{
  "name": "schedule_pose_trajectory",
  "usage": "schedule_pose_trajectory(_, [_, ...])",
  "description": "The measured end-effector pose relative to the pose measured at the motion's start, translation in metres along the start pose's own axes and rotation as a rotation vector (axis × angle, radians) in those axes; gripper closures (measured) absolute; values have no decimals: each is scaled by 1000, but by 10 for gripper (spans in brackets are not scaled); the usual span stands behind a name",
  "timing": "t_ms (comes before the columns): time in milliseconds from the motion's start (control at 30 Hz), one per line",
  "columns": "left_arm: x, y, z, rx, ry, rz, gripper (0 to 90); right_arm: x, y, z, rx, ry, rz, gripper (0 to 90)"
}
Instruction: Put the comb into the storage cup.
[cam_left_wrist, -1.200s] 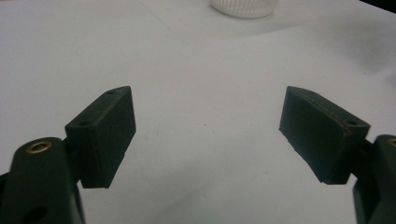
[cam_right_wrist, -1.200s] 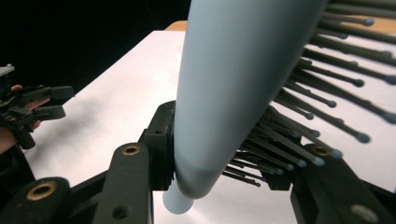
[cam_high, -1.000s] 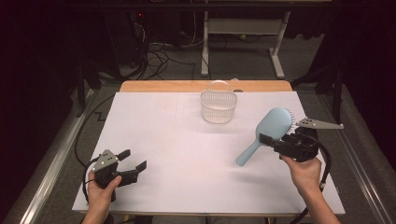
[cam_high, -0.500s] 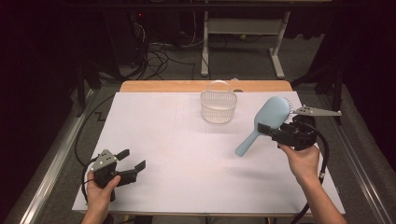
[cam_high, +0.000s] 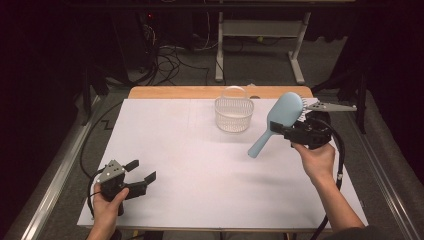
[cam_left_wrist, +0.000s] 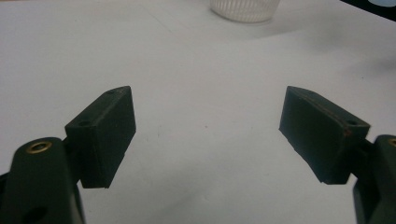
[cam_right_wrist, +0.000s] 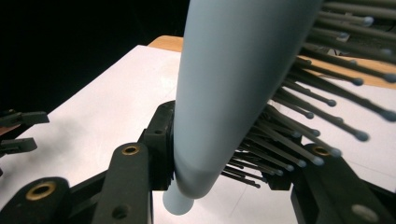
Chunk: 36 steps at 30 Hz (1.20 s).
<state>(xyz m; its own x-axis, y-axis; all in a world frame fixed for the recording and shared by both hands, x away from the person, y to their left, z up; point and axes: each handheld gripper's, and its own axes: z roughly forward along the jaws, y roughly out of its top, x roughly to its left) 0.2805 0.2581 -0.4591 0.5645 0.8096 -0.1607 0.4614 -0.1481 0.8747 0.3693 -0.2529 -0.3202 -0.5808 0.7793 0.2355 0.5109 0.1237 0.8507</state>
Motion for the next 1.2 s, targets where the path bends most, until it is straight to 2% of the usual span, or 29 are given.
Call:
schedule_pose_trajectory(500, [1,0,1,7,-1,4,195,2,20,17,3,-26,-13,555])
schedule_pose_trajectory(1200, [0,-1,3,18,6,13,197,2,52,32,-14,-49,-23,556])
